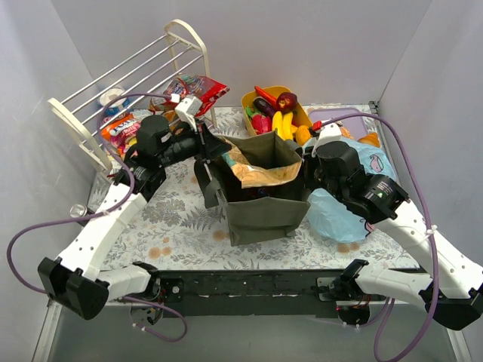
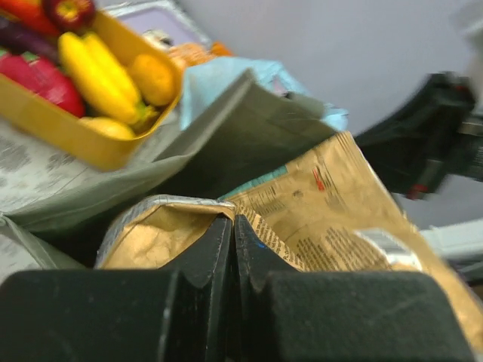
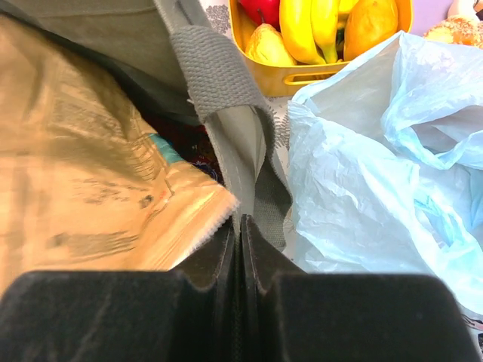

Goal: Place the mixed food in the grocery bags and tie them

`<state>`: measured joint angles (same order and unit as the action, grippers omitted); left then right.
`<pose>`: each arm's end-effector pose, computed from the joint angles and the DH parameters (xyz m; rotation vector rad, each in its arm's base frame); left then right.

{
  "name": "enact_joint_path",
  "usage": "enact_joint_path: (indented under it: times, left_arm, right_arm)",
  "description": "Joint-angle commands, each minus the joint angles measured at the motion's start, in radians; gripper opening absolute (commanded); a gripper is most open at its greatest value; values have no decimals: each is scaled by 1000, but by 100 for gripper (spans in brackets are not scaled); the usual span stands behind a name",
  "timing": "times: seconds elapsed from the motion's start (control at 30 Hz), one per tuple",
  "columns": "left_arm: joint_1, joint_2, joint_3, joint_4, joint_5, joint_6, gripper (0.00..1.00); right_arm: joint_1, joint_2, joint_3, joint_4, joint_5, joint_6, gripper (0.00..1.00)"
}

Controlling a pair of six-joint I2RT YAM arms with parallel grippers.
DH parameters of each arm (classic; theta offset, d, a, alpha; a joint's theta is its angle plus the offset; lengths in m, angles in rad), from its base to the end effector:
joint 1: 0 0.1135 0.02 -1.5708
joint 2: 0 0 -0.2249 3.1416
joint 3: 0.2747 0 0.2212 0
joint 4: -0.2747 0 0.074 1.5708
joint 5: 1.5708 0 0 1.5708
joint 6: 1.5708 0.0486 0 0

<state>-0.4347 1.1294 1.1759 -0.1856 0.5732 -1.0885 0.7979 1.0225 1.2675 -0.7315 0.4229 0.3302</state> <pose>0.2134 -0.1282 0.3708 -0.1499 1.9694 -1.5564 0.1535 0.1288 0.3600 -0.2125 2.0114 0.2821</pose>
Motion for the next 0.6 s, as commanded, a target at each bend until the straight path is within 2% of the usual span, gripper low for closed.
enact_joint_path:
  times: [0.0, 0.23, 0.4, 0.5, 0.53, 0.57]
  left_arm:
    - [-85, 67, 116, -251, -221, 182, 0]
    - [-332, 205, 143, -258, -406, 165, 0]
    - [-404, 271, 131, -282, -499, 157, 0]
    - [-404, 235, 181, -287, -559, 162, 29]
    - [-404, 225, 204, -290, -564, 167, 56]
    - [-404, 216, 234, -296, -603, 167, 70]
  right_arm:
    - [-3, -50, 30, 49, 36, 6, 11]
    - [-3, -32, 6, 69, 2, 4, 9]
    - [-3, -32, -26, 81, -18, 12, 8]
    - [-3, -36, -51, 93, -13, 15, 8]
    - [-3, -35, -54, 95, -10, 16, 8]
    - [-3, -32, -54, 90, -6, 17, 8]
